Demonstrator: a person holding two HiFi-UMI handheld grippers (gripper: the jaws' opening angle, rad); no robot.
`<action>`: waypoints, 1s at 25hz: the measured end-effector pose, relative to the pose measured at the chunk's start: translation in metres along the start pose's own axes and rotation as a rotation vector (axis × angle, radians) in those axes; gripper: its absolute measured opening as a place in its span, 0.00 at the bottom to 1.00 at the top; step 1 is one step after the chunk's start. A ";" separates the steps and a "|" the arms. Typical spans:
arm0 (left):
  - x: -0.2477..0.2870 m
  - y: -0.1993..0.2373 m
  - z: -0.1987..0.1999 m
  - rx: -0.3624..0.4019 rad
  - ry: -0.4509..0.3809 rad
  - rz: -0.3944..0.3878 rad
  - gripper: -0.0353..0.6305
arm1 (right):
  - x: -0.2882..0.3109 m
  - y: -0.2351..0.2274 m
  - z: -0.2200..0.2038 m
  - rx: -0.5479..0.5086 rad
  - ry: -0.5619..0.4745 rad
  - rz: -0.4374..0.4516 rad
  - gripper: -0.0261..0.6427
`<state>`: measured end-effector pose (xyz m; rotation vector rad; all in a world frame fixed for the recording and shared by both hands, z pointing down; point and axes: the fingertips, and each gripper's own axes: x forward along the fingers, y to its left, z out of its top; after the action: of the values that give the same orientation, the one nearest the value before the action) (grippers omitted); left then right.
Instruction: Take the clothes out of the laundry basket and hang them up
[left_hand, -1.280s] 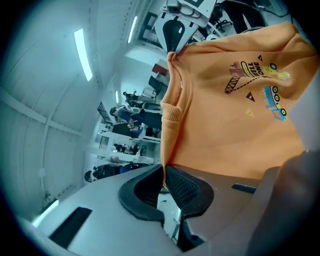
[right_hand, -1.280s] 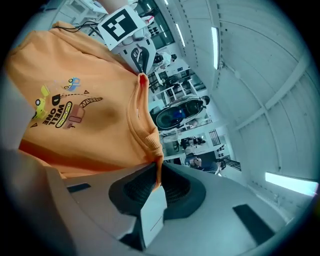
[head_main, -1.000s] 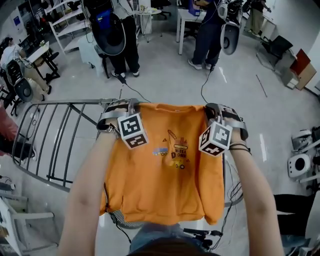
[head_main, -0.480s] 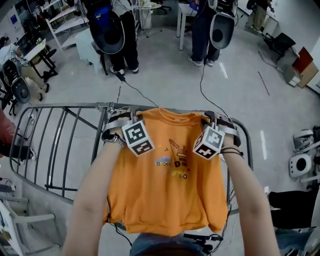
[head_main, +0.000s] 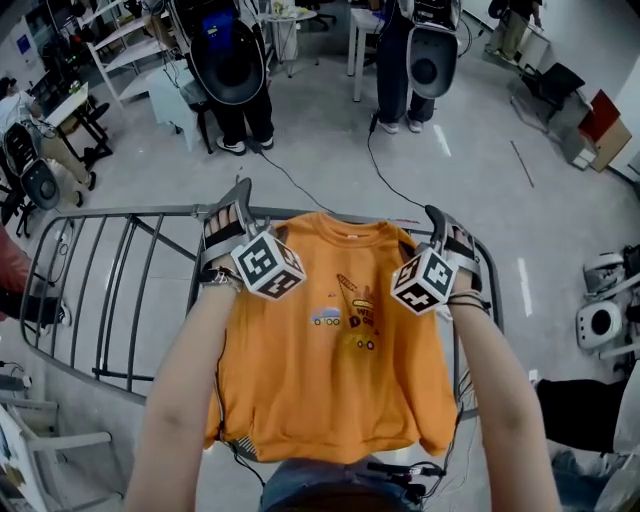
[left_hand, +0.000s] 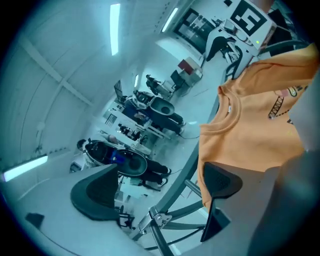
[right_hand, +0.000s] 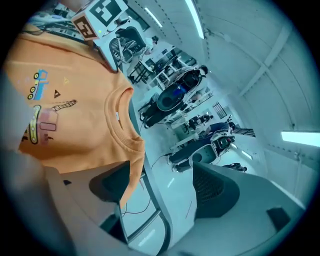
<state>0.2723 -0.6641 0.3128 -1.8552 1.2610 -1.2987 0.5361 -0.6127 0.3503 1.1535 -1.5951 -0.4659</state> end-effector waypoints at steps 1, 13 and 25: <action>-0.005 0.003 0.001 -0.018 -0.006 0.003 0.82 | -0.006 -0.001 0.000 0.016 -0.004 -0.001 0.61; -0.116 0.039 0.024 -0.120 -0.073 0.090 0.84 | -0.118 -0.020 0.005 0.205 -0.089 -0.005 0.65; -0.288 0.055 0.022 -0.252 -0.132 0.212 0.84 | -0.271 -0.014 0.020 0.270 -0.230 -0.075 0.65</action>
<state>0.2434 -0.4270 0.1408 -1.8782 1.5587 -0.9260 0.5158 -0.3930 0.1914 1.4065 -1.8609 -0.4544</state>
